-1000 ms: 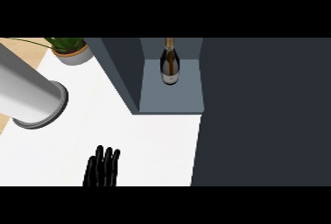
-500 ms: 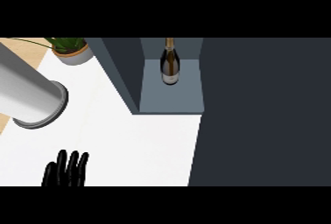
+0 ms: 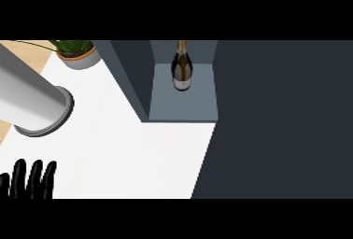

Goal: Pick up the wine, place it into the cabinet and close the cabinet

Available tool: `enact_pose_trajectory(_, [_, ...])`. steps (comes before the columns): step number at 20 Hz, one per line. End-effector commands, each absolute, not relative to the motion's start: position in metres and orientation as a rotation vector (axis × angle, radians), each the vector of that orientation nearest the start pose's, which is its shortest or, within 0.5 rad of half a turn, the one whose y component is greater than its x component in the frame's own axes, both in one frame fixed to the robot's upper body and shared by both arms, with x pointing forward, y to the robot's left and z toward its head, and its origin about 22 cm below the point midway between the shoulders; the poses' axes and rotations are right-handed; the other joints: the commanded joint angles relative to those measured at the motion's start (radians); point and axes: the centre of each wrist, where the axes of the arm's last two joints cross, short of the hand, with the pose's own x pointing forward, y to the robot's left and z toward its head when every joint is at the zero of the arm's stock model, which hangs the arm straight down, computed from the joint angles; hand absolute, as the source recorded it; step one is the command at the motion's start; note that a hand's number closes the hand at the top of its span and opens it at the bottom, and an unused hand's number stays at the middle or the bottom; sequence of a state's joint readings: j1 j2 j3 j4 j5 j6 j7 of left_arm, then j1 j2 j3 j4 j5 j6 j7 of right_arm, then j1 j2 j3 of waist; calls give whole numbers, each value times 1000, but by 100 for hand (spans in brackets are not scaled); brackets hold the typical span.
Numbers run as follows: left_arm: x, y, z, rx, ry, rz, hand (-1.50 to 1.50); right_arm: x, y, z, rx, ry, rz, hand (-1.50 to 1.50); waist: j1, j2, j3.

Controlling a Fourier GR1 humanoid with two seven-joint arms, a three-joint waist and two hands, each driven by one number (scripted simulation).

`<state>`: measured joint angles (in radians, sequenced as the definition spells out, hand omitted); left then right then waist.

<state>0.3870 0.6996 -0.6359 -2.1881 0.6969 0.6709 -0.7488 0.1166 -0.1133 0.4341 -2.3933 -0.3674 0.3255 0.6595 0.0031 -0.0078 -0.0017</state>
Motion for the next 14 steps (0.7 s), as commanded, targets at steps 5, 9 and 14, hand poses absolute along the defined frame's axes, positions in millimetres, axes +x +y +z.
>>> enact_pose_trajectory(5, [90, 266, 74, -67, -1951, 214, -150, 102, -152, 187, 793, -1619, 718, 150, 10, -8, -2])
enact_pose_trajectory(9, [108, 274, 80, -73, -1974, 238, -150, 91, -136, 196, 862, -1593, 678, 150, -9, -3, -2])
enact_pose_trajectory(14, [99, 291, 86, -89, -1937, 237, -150, 83, -112, 196, 825, -1629, 646, 150, 1, -8, -3])
